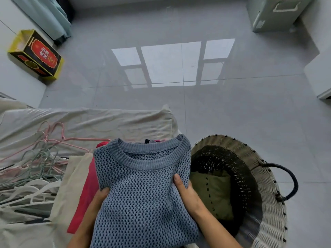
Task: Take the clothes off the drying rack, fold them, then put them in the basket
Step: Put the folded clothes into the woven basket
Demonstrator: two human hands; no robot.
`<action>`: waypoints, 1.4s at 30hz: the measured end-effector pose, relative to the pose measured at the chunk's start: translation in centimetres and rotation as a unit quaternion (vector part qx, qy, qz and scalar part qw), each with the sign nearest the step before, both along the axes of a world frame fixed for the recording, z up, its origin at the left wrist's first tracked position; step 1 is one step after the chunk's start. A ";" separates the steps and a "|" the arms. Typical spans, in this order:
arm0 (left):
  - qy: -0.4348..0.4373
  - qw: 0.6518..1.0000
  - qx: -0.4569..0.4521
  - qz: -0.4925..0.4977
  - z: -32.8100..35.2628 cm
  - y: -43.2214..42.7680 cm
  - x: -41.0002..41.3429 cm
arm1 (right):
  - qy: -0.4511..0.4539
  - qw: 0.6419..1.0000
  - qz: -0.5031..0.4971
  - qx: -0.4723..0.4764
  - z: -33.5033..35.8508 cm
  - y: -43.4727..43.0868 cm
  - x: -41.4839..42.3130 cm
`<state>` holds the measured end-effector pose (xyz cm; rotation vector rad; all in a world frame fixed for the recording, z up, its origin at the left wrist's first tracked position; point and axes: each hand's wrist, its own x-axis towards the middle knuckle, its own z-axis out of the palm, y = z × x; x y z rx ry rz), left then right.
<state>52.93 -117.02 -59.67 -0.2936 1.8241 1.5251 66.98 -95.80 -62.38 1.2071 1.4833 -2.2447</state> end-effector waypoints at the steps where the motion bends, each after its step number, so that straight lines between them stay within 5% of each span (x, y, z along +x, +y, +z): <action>1: -0.003 1.000 -0.004 -0.002 -0.2 -0.1 -0.5 | -0.004 1.000 0.009 -0.010 -0.4 -0.4 -0.2; 8: 0.090 0.987 -0.121 -0.057 -0.3 -1.9 -2.0 | -0.077 0.992 0.038 0.092 -3.4 -2.4 -0.9; 12: 0.160 0.956 -0.222 -0.103 -0.9 -3.4 -4.0 | -0.066 0.998 -0.013 0.000 -4.3 -3.0 -1.7; 16: -0.001 0.981 -0.179 -0.074 -1.1 -3.3 -4.5 | -0.030 0.999 -0.016 -0.020 -4.2 -2.5 -2.4; 23: 0.004 0.986 -0.121 -0.110 -1.2 -3.5 -5.4 | -0.066 0.995 0.032 -0.074 -4.3 -1.3 -2.3; 32: 0.068 0.962 -0.231 -0.130 -0.7 -3.6 -4.8 | -0.028 0.999 0.024 -0.013 -3.0 -2.0 -2.0; 42: 0.051 0.984 -0.138 -0.102 -0.1 -0.4 -0.7 | -0.029 0.999 -0.010 -0.017 -3.4 1.0 1.2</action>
